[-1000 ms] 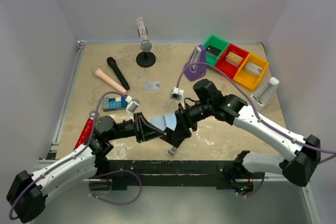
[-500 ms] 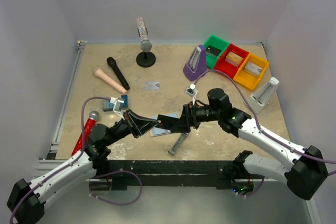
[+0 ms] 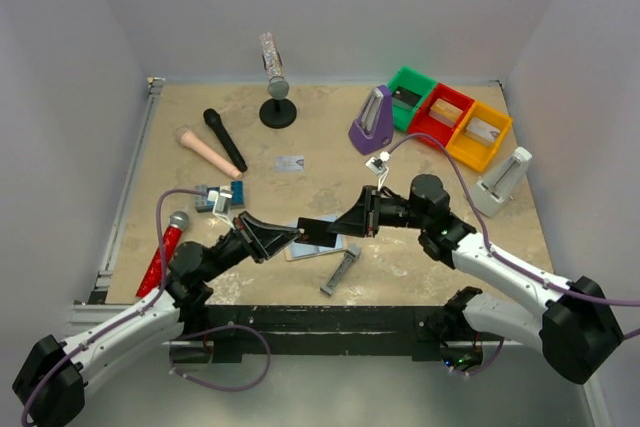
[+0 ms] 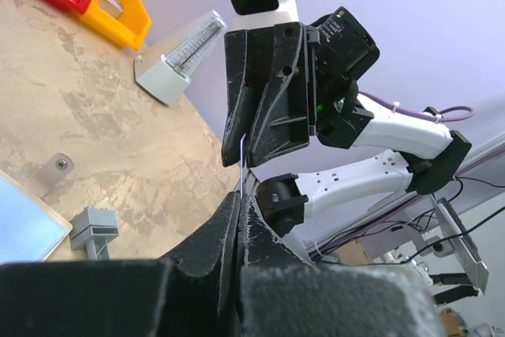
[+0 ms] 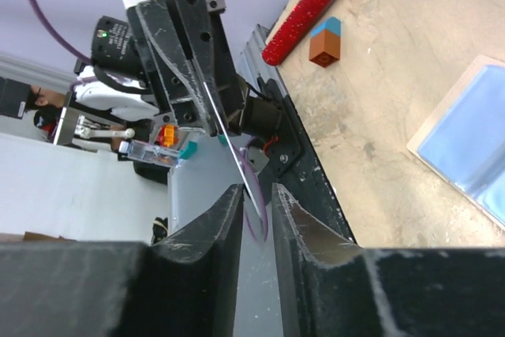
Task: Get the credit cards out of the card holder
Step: Place the credit card at the center of the board.
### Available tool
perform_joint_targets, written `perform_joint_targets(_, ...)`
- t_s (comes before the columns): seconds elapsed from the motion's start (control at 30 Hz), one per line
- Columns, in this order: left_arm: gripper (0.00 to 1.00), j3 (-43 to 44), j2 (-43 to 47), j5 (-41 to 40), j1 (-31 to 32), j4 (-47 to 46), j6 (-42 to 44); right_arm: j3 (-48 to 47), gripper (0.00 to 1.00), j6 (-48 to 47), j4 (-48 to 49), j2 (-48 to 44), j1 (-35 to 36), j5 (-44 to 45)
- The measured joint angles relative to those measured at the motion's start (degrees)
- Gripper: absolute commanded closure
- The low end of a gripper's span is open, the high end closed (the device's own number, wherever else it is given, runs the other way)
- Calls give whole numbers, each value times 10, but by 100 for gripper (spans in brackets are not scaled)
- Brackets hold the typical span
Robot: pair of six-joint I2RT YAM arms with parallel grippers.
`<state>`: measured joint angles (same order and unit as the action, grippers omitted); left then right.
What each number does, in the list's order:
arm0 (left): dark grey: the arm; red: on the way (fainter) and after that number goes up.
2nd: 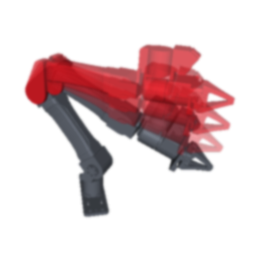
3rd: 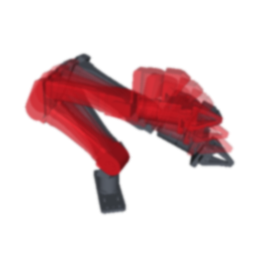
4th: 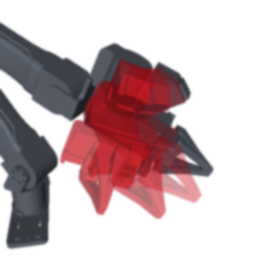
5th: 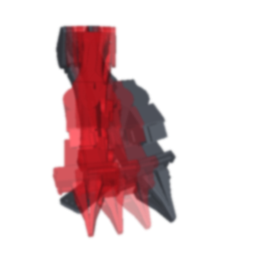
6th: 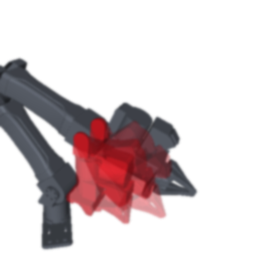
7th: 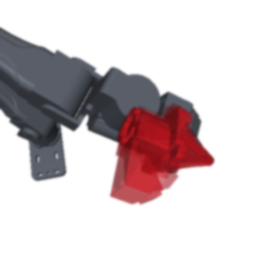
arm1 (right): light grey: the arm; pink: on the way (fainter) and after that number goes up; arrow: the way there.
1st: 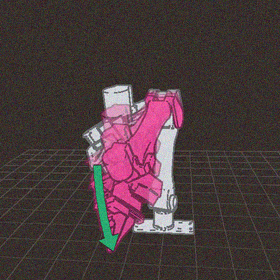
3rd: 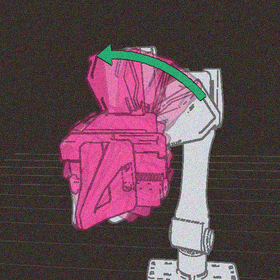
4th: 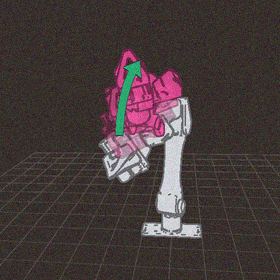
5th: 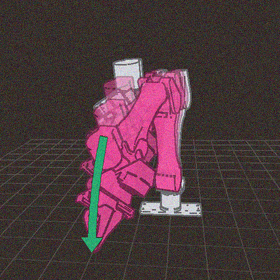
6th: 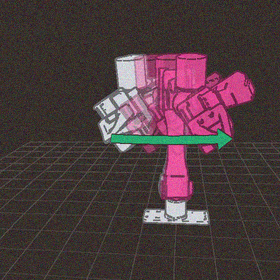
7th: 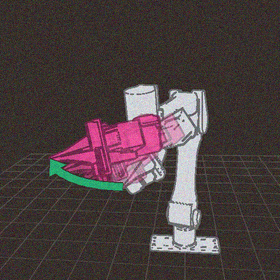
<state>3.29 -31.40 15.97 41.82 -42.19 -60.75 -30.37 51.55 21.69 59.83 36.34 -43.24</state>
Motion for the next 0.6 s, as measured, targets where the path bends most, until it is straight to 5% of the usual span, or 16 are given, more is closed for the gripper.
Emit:
perform_joint_targets(0.2, 100, -2, -11, -4, 0, -20, -8, 0, 100, 14, 30, 0, 0, -10)
perform_joint_targets(0.27, 100, -2, -15, -7, 0, -21, -12, 0, 100, 16, 36, 0, -1, -16)
perform_joint_targets(0.47, 70, -3, -26, -8, 0, -30, -16, 0, 100, 18, 39, 0, -4, -32)
perform_joint_targets(0.6, 66, -3, -33, -3, 0, -37, -20, 0, 100, 17, 37, 0, -3, -46)
